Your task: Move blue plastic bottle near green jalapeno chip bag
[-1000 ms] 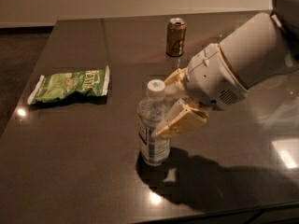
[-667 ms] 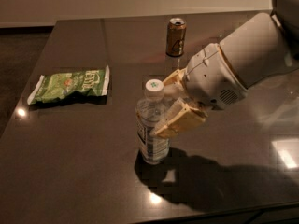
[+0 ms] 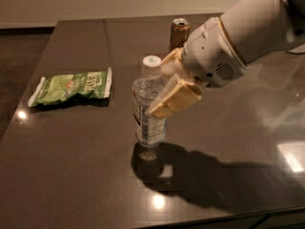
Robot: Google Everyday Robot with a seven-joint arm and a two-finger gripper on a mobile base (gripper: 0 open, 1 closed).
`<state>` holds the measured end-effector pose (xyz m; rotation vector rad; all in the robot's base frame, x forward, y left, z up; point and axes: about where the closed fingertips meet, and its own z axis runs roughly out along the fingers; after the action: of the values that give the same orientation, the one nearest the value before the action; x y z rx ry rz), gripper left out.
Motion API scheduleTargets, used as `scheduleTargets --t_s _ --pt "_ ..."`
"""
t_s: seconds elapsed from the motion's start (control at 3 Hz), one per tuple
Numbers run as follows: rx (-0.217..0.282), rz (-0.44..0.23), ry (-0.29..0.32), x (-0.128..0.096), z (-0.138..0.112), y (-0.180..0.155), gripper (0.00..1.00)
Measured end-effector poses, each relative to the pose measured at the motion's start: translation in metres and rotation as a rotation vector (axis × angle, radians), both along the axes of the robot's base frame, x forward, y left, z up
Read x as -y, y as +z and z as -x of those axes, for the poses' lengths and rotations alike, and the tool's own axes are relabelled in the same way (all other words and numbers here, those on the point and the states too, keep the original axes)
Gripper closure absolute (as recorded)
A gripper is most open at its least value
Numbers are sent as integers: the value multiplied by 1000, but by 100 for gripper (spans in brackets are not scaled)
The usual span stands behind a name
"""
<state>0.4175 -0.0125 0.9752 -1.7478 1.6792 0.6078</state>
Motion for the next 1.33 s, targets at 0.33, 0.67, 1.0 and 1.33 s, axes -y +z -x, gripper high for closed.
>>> scheduleTargets --t_s 0.33,0.67,1.0,1.33 --pt "-1 -21 -55 -14 -24 12 100" --pt "-8 -26 -97 -32 -46 15 100" --pt "-18 -26 -140 -49 -68 11 100" --pt "-18 -25 -176 -61 -88 5 100"
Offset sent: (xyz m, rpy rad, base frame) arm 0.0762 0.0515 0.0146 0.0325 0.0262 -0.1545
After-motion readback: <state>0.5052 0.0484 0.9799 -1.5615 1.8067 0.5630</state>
